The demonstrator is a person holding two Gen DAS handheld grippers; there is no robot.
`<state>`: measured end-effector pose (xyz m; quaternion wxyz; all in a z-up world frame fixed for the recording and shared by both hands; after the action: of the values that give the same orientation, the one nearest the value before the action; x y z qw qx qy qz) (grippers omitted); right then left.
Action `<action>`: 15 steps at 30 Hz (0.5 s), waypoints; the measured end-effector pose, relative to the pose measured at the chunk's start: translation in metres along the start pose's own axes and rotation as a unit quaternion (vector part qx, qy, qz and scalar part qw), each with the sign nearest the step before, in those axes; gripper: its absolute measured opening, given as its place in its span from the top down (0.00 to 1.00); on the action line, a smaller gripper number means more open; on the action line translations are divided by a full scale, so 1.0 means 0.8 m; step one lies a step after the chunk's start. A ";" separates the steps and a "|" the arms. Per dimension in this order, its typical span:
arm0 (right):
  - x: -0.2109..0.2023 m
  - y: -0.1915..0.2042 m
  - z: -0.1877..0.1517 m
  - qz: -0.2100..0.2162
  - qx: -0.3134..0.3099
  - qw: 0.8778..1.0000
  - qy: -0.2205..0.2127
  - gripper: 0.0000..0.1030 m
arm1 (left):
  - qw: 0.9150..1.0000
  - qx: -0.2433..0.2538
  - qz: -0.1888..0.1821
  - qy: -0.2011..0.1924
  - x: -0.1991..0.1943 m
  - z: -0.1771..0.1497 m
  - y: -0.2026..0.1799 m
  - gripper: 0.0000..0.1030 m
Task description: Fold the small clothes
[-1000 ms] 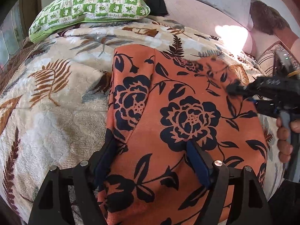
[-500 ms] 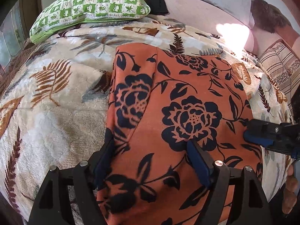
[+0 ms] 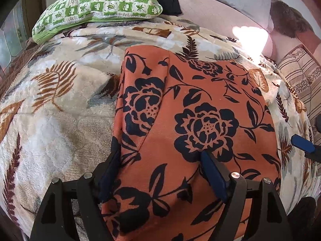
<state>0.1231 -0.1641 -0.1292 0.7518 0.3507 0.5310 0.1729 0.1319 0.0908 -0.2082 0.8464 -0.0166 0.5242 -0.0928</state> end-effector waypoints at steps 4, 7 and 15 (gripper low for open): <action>0.028 -0.056 -0.005 -0.029 0.061 0.997 0.040 0.14 | 1.000 -0.002 0.000 -0.002 0.001 0.000 -0.001 0.20; 0.055 -0.048 -0.020 -0.001 0.035 0.997 0.074 0.42 | 1.000 -0.003 -0.001 -0.003 0.001 0.001 0.000 0.20; 0.055 -0.035 -0.019 -0.052 -0.002 0.997 0.064 0.41 | 0.996 -0.062 -0.040 -0.046 -0.045 0.011 0.036 0.20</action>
<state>0.1223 -0.1503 -0.1818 0.7247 0.3098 0.5952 0.1567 0.1280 0.1250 -0.1759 0.8624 -0.0946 0.4884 -0.0933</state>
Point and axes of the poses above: each gripper's, at about its wrist camera, not at the fingertips, and x roughly the way its jaws point, y to its left, z to its top, the point moved 5 cm from there along x, roughly the way its jaws point, and after that the axes turned 7 degrees about x, right-handed, at the moved point
